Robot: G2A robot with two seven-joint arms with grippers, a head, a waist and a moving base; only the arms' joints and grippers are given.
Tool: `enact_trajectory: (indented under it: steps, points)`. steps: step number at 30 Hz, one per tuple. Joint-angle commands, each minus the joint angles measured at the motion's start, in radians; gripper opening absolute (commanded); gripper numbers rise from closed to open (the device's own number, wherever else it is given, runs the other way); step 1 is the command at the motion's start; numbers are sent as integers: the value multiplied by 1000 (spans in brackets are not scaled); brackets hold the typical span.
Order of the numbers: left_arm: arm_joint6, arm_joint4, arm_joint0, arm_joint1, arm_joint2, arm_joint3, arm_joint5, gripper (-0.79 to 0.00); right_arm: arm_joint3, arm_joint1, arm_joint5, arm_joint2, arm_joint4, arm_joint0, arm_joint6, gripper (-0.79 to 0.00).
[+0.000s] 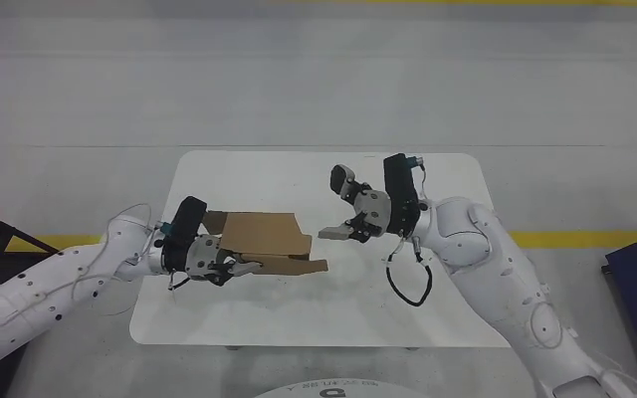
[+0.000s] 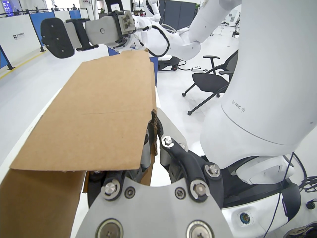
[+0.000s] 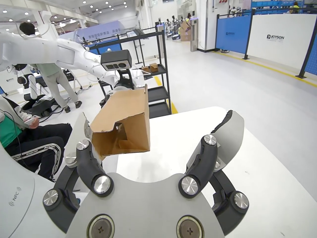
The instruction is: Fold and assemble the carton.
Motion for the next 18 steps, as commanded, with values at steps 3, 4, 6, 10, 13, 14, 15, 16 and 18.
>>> enact_trajectory:
  steps: [3, 4, 6, 10, 13, 14, 15, 16, 18]
  points:
    - [0, -2, -3, -4, 0, 5, 0, -785, 0, -5, 48, -35, -43, 24, 56, 0]
    - [0, -2, -3, -4, 0, 4, 0, -785, 1, -6, 54, -42, -47, 29, 66, 0]
    - [0, -4, -5, -4, 0, 4, 0, -785, 2, -7, 74, -52, -57, 37, 80, 0]
    - [0, 0, -5, -5, 0, -1, 0, -785, 5, -10, 101, -67, -72, 49, 105, 0]
    - [0, 4, -4, -5, 0, -7, 0, -785, 8, -12, 109, -79, -74, 58, 127, 0]
    - [0, 6, -4, -5, 0, -9, 0, -785, 9, -13, 107, -83, -72, 61, 131, 0]
    - [0, 8, -3, -5, 0, -11, 0, -785, 11, -13, 107, -85, -68, 64, 134, 0]
    - [0, 11, -1, -5, 0, -14, 0, -785, 12, -14, 106, -89, -67, 67, 139, 0]
    - [0, 20, 2, -7, 0, -19, 0, -785, 15, -15, 102, -97, -63, 73, 149, 0]
